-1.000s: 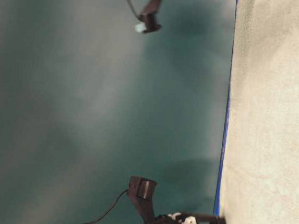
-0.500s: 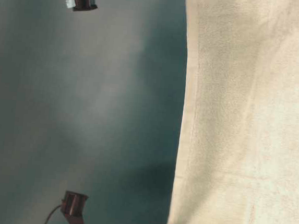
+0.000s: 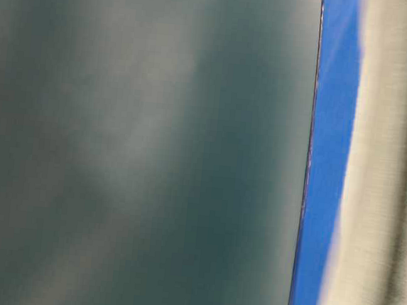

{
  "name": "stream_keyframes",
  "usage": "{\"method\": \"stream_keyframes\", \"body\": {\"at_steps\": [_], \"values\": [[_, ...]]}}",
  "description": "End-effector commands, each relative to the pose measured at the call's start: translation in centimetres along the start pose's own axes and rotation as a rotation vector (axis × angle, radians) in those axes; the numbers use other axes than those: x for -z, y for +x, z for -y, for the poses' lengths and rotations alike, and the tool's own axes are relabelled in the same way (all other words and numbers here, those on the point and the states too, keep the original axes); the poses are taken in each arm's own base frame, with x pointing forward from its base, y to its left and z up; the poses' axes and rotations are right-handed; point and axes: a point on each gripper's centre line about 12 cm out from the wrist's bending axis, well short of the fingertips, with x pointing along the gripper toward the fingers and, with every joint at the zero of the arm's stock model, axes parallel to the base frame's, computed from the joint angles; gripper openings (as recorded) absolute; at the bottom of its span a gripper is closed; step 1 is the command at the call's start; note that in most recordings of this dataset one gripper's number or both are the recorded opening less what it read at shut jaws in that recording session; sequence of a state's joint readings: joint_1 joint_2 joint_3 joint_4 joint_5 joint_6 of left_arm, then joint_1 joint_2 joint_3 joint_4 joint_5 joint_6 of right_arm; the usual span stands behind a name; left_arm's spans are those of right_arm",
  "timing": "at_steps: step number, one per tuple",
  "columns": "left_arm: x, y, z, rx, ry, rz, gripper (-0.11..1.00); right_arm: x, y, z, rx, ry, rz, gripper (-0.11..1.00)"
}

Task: Fold a bath towel.
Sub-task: 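Lift the far corners and fold them toward the near edge with both grippers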

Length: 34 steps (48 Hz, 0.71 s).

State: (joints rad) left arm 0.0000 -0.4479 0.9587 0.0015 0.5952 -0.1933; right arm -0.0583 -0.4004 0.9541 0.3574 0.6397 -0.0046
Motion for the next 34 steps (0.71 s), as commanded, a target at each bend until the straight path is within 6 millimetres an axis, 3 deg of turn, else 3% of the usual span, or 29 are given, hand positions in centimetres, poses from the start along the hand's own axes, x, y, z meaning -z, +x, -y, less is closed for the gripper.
{"method": "stream_keyframes", "body": {"at_steps": [1, 14, 23, 34], "values": [[0.8, -0.3, 3.6, 0.078, -0.003, 0.017, 0.05, 1.1, 0.6, -3.7, -0.060, -0.003, 0.013, 0.05], [3.9, 0.1, 14.3, 0.247, 0.000, -0.080, 0.05, 4.8, 3.9, -13.3, -0.167, 0.057, -0.054, 0.05], [4.8, 0.8, 19.2, 0.266, 0.072, -0.143, 0.05, 6.2, 5.6, -18.8, -0.182, 0.040, -0.111, 0.05], [4.9, 1.8, 22.8, 0.274, 0.141, -0.163, 0.05, 8.2, 6.7, -21.5, -0.137, 0.097, -0.203, 0.05]]}}
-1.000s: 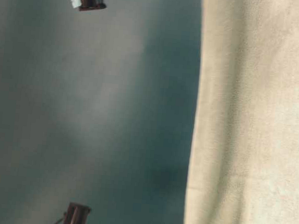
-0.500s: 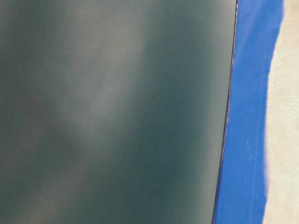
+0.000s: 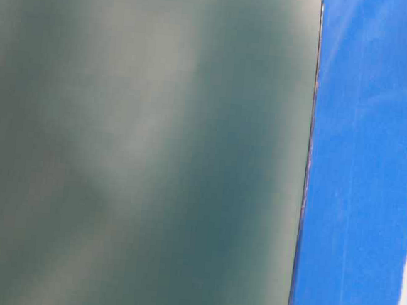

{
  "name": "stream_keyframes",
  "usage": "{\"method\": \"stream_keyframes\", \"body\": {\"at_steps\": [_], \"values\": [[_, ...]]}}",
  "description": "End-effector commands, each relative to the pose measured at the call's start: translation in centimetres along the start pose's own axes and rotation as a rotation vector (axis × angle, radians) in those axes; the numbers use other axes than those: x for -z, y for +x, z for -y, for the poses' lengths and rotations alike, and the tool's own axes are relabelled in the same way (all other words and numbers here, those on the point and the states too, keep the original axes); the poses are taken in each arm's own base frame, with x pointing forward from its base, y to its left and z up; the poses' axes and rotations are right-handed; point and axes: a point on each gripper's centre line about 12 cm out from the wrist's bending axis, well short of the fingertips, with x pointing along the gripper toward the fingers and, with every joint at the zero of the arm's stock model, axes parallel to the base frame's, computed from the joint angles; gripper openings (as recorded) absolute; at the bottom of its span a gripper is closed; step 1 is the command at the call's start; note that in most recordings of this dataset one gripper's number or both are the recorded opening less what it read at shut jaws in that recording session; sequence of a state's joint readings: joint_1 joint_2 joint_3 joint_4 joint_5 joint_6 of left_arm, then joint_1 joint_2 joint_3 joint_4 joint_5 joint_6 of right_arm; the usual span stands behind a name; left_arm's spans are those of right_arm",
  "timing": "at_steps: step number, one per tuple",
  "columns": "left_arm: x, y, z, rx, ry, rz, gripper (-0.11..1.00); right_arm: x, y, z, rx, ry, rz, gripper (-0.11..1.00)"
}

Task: Fold a bath towel.

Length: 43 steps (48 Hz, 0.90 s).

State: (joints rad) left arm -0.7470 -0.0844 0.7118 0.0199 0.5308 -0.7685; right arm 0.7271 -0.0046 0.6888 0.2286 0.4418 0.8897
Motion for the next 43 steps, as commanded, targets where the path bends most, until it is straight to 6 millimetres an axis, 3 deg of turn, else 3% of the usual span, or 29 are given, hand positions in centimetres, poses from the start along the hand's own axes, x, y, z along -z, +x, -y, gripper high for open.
{"method": "stream_keyframes", "body": {"at_steps": [1, 15, 32, 36, 43], "values": [[-0.6, 0.1, 1.6, 0.020, 0.023, 0.011, 0.05, 0.9, -0.2, -1.4, -0.007, 0.007, -0.022, 0.05], [-0.9, 1.7, 2.4, 0.022, 0.047, 0.014, 0.05, 3.3, 0.3, -1.2, 0.033, 0.152, -0.062, 0.05], [-1.2, 2.2, 2.5, 0.037, 0.044, 0.033, 0.06, 2.8, 0.4, -1.6, 0.012, 0.149, -0.010, 0.06], [-1.5, 2.1, 2.4, 0.037, 0.045, 0.037, 0.23, 2.6, 0.2, -1.6, 0.016, 0.151, -0.007, 0.13], [-2.9, 0.2, 1.7, 0.027, 0.061, 0.062, 0.68, 1.1, -2.1, -2.2, 0.010, 0.092, 0.044, 0.57]]}}
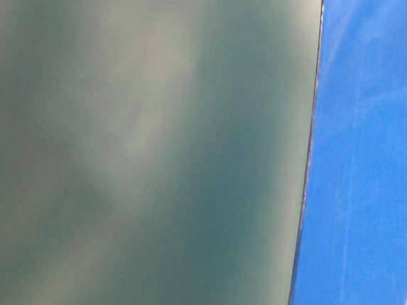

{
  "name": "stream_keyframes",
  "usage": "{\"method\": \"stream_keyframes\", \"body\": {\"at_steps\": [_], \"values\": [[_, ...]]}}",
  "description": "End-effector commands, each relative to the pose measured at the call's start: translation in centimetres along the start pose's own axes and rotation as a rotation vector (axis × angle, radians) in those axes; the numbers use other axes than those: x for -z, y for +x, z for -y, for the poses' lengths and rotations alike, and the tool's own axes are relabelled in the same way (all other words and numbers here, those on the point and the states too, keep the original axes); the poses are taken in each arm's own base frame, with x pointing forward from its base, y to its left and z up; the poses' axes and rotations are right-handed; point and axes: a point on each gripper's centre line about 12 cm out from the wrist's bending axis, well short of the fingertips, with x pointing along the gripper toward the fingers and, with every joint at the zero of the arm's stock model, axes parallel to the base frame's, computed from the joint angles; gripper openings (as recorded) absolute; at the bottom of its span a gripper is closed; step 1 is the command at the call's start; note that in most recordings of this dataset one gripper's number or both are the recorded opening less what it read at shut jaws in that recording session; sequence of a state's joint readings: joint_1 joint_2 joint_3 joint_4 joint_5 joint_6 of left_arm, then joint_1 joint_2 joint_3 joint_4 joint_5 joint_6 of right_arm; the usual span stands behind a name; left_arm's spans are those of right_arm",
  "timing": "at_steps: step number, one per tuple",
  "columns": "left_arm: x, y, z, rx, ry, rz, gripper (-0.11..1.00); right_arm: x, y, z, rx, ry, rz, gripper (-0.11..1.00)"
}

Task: Fold a bath towel.

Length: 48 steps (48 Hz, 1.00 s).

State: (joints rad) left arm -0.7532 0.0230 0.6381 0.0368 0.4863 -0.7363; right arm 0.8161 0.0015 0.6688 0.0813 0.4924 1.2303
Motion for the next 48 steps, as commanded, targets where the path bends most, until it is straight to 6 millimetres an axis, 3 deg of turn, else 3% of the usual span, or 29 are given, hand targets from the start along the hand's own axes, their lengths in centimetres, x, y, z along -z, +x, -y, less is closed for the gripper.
{"method": "stream_keyframes", "body": {"at_steps": [1, 3, 9, 13, 16, 22, 28, 33, 48], "values": [[-1.7, -2.5, 0.0, 0.017, 0.020, 0.055, 0.73, -1.2, -2.9, -1.4, -0.048, -0.050, 0.055, 0.62], [-2.4, -3.9, -0.4, 0.005, 0.052, 0.075, 0.79, -2.1, -4.3, -1.6, -0.042, -0.084, 0.094, 0.66], [-4.1, -8.2, -1.4, -0.024, 0.135, 0.144, 0.72, -4.2, -8.1, -1.2, 0.012, -0.140, 0.187, 0.56], [-4.9, -10.7, -3.0, -0.057, 0.161, 0.195, 0.70, -5.3, -10.3, 0.3, 0.092, -0.150, 0.234, 0.57], [-4.9, -11.8, -5.3, -0.115, 0.151, 0.206, 0.70, -6.1, -11.6, 2.6, 0.195, -0.123, 0.254, 0.57], [-4.1, -12.0, -10.5, -0.239, 0.067, 0.163, 0.72, -7.2, -12.7, 7.6, 0.362, -0.027, 0.242, 0.57], [-2.9, -11.5, -15.0, -0.323, -0.012, 0.121, 0.73, -7.6, -12.8, 11.4, 0.392, -0.001, 0.241, 0.57], [-1.9, -10.6, -16.9, -0.356, -0.029, 0.075, 0.73, -7.7, -12.4, 13.5, 0.377, 0.011, 0.235, 0.57], [-0.3, -8.2, -20.1, -0.417, -0.039, 0.001, 0.73, -7.7, -9.3, 18.1, 0.408, 0.047, 0.193, 0.57]]}}
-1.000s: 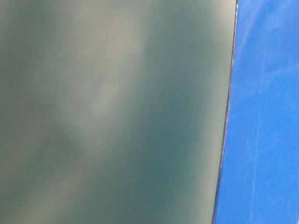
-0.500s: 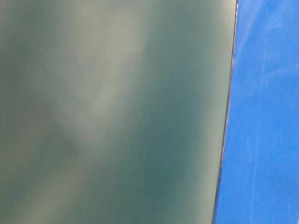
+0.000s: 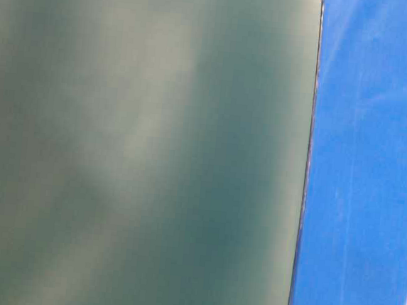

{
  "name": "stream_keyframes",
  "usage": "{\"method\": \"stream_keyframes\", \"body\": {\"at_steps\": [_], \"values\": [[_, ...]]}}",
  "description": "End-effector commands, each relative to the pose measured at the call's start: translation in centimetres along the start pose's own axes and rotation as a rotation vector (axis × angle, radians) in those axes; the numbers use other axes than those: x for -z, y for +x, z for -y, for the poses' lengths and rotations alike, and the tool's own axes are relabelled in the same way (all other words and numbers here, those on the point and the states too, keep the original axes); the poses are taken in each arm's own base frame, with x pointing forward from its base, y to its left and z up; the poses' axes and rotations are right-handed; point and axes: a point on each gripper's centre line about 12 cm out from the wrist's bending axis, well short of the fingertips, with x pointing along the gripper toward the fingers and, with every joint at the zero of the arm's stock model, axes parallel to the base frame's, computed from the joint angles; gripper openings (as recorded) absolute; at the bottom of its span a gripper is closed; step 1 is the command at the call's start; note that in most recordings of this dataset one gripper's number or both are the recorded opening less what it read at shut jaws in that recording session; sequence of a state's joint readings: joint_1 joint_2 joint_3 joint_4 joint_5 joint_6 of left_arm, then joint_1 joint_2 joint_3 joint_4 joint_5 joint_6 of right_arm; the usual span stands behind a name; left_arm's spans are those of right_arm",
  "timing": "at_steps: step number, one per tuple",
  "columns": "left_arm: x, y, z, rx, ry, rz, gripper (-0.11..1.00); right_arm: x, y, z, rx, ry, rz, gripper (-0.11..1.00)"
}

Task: Fold a bath towel.

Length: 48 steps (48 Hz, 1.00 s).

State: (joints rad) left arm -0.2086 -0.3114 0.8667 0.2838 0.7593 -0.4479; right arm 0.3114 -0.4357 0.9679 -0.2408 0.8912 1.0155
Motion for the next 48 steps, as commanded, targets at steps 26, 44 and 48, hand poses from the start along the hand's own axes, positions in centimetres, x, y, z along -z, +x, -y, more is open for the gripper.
{"method": "stream_keyframes", "body": {"at_steps": [26, 44, 48], "values": [[3.7, 8.2, -1.9, 0.035, -0.078, -0.052, 0.71, 1.8, 7.0, 2.5, -0.018, 0.043, -0.039, 0.57], [3.7, 7.6, -0.7, 0.039, -0.050, -0.076, 0.07, 1.5, 6.8, 2.3, -0.027, 0.056, -0.031, 0.32], [3.5, 6.8, -1.0, 0.022, -0.057, -0.095, 0.08, 0.6, 5.9, 1.8, -0.044, 0.063, -0.006, 0.28]]}}
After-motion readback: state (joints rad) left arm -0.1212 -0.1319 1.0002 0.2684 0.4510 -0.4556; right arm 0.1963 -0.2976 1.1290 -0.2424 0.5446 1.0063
